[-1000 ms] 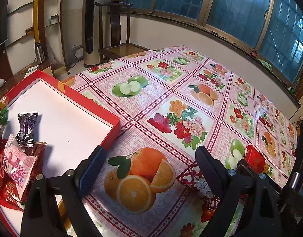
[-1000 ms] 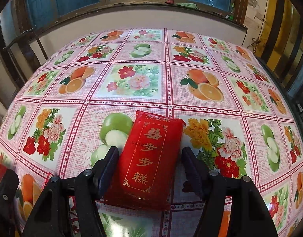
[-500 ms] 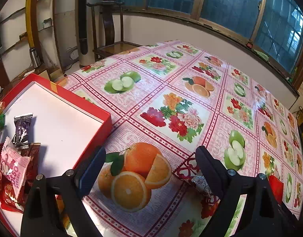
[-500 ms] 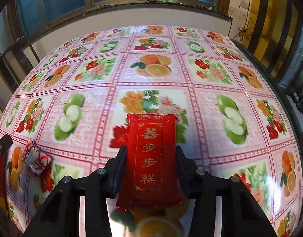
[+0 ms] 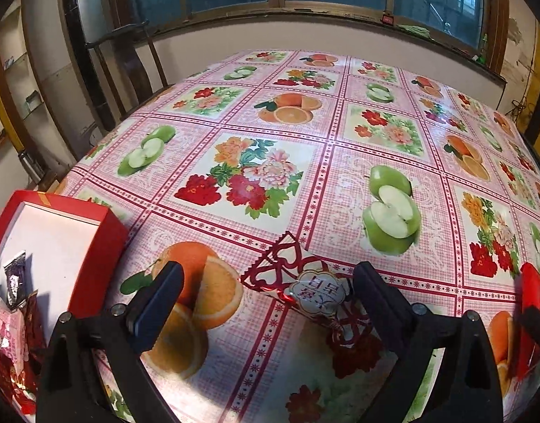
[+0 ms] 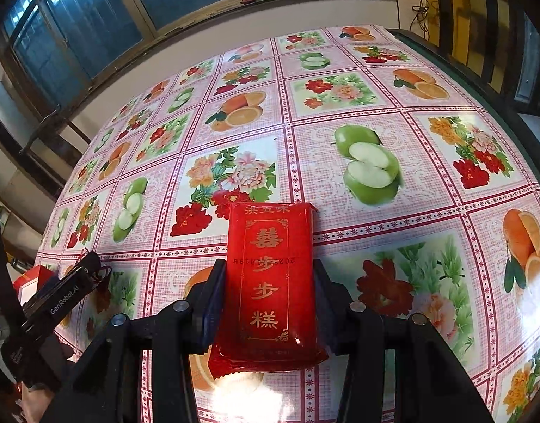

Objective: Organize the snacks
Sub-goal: 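Grasp the red cake pack with the right tool while the left tool grasps the heart-patterned pack, then carry both packs over the white box and release them inside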

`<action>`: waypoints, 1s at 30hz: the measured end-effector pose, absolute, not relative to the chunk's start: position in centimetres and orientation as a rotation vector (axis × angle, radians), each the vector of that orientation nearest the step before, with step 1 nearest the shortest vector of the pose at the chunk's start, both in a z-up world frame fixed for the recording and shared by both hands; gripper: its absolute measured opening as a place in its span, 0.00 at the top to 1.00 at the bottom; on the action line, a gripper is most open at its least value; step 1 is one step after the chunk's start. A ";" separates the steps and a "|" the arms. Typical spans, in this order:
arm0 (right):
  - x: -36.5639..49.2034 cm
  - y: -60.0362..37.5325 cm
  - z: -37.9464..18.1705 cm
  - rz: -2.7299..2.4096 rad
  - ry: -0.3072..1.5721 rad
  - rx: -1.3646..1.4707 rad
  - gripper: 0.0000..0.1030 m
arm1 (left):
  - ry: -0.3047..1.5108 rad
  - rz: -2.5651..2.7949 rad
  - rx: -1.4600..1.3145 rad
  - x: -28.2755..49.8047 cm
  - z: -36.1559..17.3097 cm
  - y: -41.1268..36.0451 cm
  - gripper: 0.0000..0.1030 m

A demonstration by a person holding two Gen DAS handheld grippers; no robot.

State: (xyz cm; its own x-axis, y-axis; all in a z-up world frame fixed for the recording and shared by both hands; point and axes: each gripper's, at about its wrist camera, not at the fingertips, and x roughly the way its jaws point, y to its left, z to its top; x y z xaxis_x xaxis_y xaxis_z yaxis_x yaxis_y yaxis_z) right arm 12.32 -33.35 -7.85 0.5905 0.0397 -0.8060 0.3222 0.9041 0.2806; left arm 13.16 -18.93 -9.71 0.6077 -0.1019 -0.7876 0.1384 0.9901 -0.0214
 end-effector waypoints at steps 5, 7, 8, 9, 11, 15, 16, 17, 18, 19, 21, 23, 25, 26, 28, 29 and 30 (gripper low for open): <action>12.2 -33.6 -7.9 -0.162 0.929 0.454 0.52 | 0.919 -0.219 0.031 13.6 -9.8 -19.7 0.28; 12.1 -33.7 -7.9 -0.154 0.929 0.469 0.52 | 0.909 -0.267 0.051 13.3 -9.6 -20.3 0.36; 12.0 -33.8 -7.9 -0.149 0.929 0.481 0.52 | 0.903 -0.296 0.060 13.1 -9.4 -20.7 0.45; 12.0 -33.9 -7.9 -0.145 0.929 0.491 0.52 | 0.897 -0.328 0.065 12.9 -9.3 -21.0 0.50; 12.0 -34.0 -7.9 -0.140 0.929 0.507 0.52 | 0.891 -0.368 0.076 12.7 -9.3 -21.5 0.59; 12.1 -34.1 -7.9 -0.135 0.932 0.519 0.52 | 0.884 -0.434 0.104 12.1 -9.2 -22.3 0.61; 12.1 -34.2 -7.9 -0.133 0.933 0.521 0.52 | 0.882 -0.448 0.116 11.9 -9.3 -22.5 0.61; 12.1 -34.3 -7.9 -0.127 0.935 0.529 0.52 | 0.879 -0.464 0.129 11.6 -9.2 -22.8 0.61; 12.1 -34.4 -7.9 -0.121 0.936 0.542 0.52 | 0.877 -0.477 0.138 11.4 -9.3 -23.0 0.62; 12.0 -34.5 -8.0 -0.112 0.937 0.561 0.52 | 0.875 -0.487 0.145 11.2 -9.2 -23.1 0.62; 12.0 -34.7 -7.9 -0.097 0.937 0.585 0.52 | 0.874 -0.504 0.146 11.0 -9.3 -23.3 0.62; 12.0 -34.8 -7.9 -0.082 0.935 0.602 0.52 | 0.875 -0.522 0.139 10.8 -9.2 -23.4 0.62; 11.9 -34.9 -7.8 -0.066 0.931 0.625 0.52 | 0.874 -0.530 0.140 10.6 -9.2 -23.5 0.62; 11.8 -35.0 -7.7 -0.058 0.928 0.636 0.52 | 0.876 -0.540 0.135 10.5 -9.2 -23.5 0.62; 11.7 -35.1 -7.5 -0.044 0.920 0.650 0.52 | 0.880 -0.557 0.122 10.3 -9.2 -23.5 0.62; 11.6 -35.1 -7.3 -0.039 0.914 0.655 0.52 | 0.881 -0.562 0.118 10.2 -9.1 -23.5 0.62; 11.6 -35.1 -7.1 -0.033 0.908 0.660 0.52 | 0.882 -0.567 0.115 10.1 -9.1 -23.5 0.62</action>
